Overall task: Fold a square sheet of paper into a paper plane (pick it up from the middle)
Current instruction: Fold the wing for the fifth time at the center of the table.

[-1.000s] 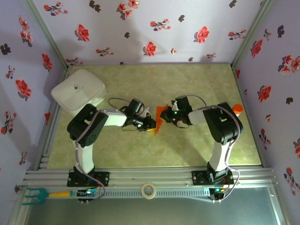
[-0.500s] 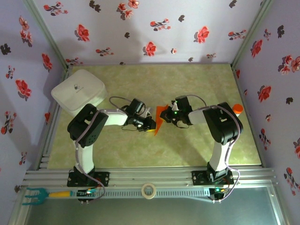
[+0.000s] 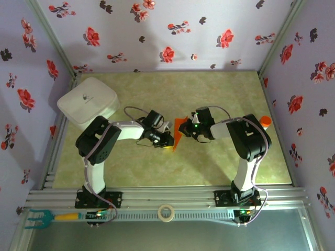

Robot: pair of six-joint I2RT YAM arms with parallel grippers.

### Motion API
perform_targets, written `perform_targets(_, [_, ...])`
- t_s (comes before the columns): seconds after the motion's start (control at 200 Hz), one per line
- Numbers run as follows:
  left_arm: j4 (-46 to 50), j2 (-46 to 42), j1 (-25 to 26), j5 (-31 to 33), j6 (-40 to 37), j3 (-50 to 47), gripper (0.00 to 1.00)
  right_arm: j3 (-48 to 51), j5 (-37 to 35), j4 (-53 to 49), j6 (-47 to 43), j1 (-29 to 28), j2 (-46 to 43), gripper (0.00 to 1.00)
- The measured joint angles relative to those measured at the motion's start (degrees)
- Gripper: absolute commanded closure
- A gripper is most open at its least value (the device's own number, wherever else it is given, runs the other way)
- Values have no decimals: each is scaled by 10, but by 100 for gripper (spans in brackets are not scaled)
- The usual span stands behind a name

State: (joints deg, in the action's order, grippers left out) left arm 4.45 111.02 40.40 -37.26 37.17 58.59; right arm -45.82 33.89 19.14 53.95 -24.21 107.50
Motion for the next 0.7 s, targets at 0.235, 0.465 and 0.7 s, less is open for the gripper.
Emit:
perform_targets(0.235, [8,-1,2,3,-4,3,87,0,0,0,0,0,0,98])
perform_targets(0.465, [23,-31,10,34,1,-17,82,0,0,0,0,0,0,98])
perform_targets(0.7, [4,-79,11,63,17,-39,78,0,0,0,0,0,0,98])
